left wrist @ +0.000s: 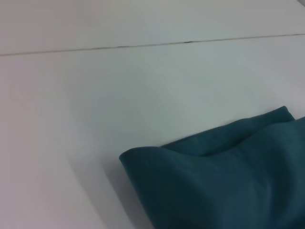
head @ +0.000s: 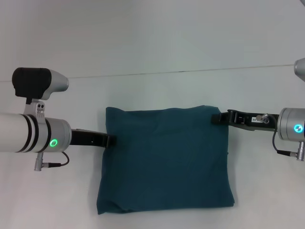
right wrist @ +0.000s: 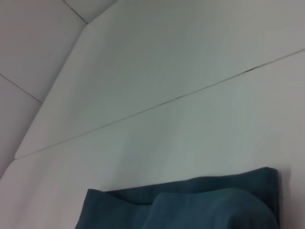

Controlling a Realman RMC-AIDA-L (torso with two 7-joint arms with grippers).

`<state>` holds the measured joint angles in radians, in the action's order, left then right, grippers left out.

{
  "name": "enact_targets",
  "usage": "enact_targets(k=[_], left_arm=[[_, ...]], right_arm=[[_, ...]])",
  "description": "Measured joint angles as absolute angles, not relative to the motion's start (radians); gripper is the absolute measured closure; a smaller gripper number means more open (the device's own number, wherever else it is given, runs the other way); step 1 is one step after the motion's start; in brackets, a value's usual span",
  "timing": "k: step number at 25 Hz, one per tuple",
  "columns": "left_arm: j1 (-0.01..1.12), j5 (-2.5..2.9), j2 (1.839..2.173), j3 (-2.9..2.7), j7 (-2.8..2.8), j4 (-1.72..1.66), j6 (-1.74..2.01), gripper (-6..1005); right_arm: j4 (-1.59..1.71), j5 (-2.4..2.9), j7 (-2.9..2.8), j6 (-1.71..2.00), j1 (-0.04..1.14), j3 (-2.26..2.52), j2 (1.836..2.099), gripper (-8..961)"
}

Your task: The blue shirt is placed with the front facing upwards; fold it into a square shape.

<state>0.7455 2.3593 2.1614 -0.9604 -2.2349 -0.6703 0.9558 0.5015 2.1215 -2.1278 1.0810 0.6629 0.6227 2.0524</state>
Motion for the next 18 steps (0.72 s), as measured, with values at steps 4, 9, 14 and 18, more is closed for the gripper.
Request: enact_targets(k=[4, 9, 14, 18], left_arm=[[0.745, 2.359, 2.161, -0.960, -2.235, -0.670, 0.956, 976], [0.746, 2.352, 2.160, -0.960, -2.235, -0.676, 0.962, 976], [0.745, 2.353, 2.160, -0.960, -2.238, -0.678, 0.965, 975], [0.745, 2.355, 2.160, -0.960, -2.243, -0.678, 0.966, 970]], right_arm=[[0.502, 2.122, -2.129, 1.081, 0.659, 0.620, 2.053, 849], [0.502, 2.122, -2.127, 1.079, 0.655, 0.620, 2.054, 811], [0.510, 2.120, -2.118, 1.080, 0.650, 0.612, 2.053, 773], [0.517, 2.091, -2.091, 1.080, 0.637, 0.595, 2.055, 700]])
